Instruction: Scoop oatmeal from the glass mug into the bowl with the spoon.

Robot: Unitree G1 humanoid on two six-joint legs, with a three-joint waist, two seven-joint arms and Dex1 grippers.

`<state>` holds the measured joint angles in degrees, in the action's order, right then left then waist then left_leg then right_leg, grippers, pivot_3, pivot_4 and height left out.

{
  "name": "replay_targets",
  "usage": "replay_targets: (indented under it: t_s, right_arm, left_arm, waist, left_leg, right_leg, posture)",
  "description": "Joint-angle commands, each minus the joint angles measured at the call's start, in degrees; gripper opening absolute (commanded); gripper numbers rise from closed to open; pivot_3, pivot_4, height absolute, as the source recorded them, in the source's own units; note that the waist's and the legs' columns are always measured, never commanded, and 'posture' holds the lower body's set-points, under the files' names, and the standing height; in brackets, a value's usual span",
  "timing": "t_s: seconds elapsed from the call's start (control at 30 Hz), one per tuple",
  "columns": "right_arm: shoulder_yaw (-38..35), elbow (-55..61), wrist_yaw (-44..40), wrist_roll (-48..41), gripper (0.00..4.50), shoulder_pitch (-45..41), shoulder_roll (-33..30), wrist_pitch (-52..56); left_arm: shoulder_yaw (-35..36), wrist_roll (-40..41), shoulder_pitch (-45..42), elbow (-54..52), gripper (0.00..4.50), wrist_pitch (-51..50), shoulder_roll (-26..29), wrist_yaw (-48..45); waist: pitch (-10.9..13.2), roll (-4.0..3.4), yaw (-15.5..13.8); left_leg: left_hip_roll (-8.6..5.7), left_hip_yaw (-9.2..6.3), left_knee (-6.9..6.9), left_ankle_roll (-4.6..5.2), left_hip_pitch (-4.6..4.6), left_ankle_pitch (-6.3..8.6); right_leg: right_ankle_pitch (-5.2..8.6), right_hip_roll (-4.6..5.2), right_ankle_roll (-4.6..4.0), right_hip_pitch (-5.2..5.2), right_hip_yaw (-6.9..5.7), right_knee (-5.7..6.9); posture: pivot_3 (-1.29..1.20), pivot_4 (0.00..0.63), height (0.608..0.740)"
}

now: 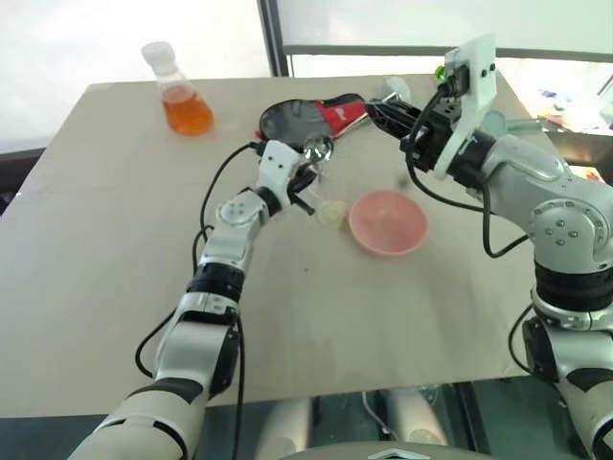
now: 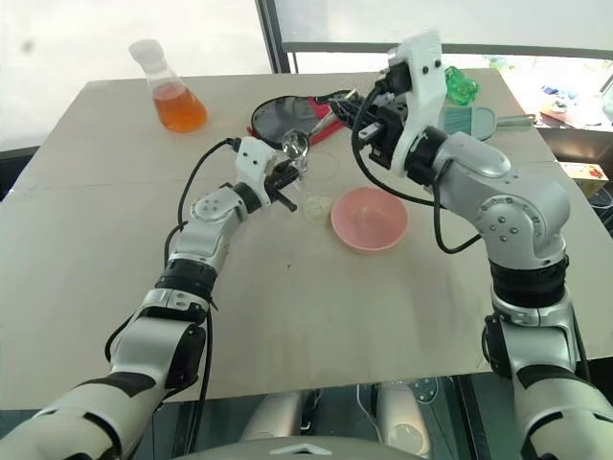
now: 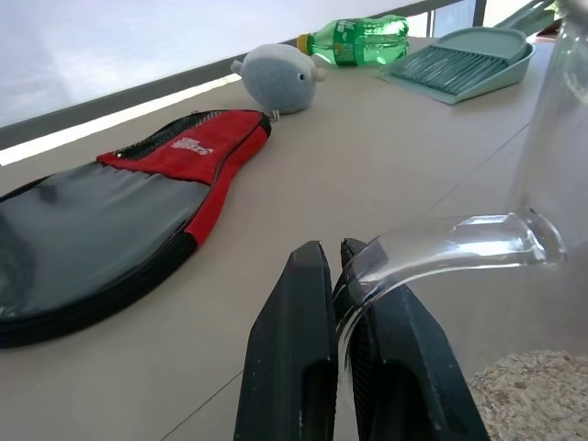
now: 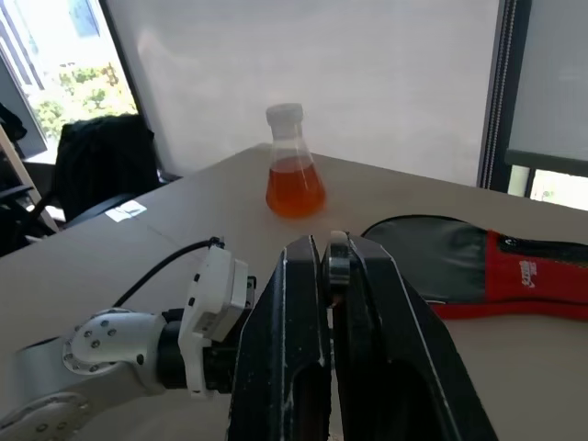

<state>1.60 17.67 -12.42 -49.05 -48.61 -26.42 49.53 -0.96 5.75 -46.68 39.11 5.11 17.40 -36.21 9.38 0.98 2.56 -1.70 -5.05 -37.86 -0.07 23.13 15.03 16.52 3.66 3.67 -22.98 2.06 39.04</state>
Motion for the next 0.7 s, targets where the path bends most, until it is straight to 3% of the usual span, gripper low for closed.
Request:
replay_targets:
  t_s: [0.03, 0.2, 0.37, 0.7]
  right_arm:
    - [0.1, -0.3, 0.2, 4.8, 0.00, 0.7, -0.5, 0.1]
    - [-8.7, -2.0, 1.8, 1.7, 0.00, -2.9, 1.7, -1.1]
    - [-12.5, -0.2, 0.4, -1.9, 0.00, -4.3, 0.2, 2.1]
    - [-10.3, 4.2, -3.0, -4.9, 0.00, 0.1, -5.5, 11.5]
  left_arm:
    - [0.2, 0.1, -1.6, -0.6, 0.02, 3.7, -0.4, -1.3]
    - [0.7, -0.4, -1.7, 2.7, 0.02, 5.2, 0.0, -1.2]
    - [1.0, -1.1, -1.9, 6.6, 0.02, 7.1, 0.7, -0.9]
    - [0.5, -1.7, -5.0, 11.0, 0.02, 11.0, 1.1, -1.8]
  waist:
    - [0.0, 0.00, -0.2]
    - [0.0, 0.01, -0.2]
    - [0.0, 0.01, -0.1]
    - [0.0, 0.01, 0.0]
  left_leg:
    - [0.00, 0.00, -0.06, 0.01, 0.00, 0.01]
    - [-0.04, -0.04, -0.59, -0.01, 0.73, -0.01]
    - [-0.06, -0.02, -0.59, 0.00, 0.67, -0.01]
    - [-0.05, 0.06, -0.62, 0.23, 0.58, 0.10]
  right_leg:
    - [0.00, 0.00, 0.00, 0.00, -0.01, 0.04]
    - [-0.01, 0.05, 0.01, -0.63, 0.00, 0.49]
    - [0.00, 0.06, 0.00, -0.66, 0.02, 0.67]
    - [0.00, 0.04, 0.01, -0.65, 0.10, 0.81]
  posture:
    - [0.00, 0.150, 0.740]
    - [0.00, 0.150, 0.740]
    - [0.00, 0.150, 0.740]
    - [0.00, 0.150, 0.740]
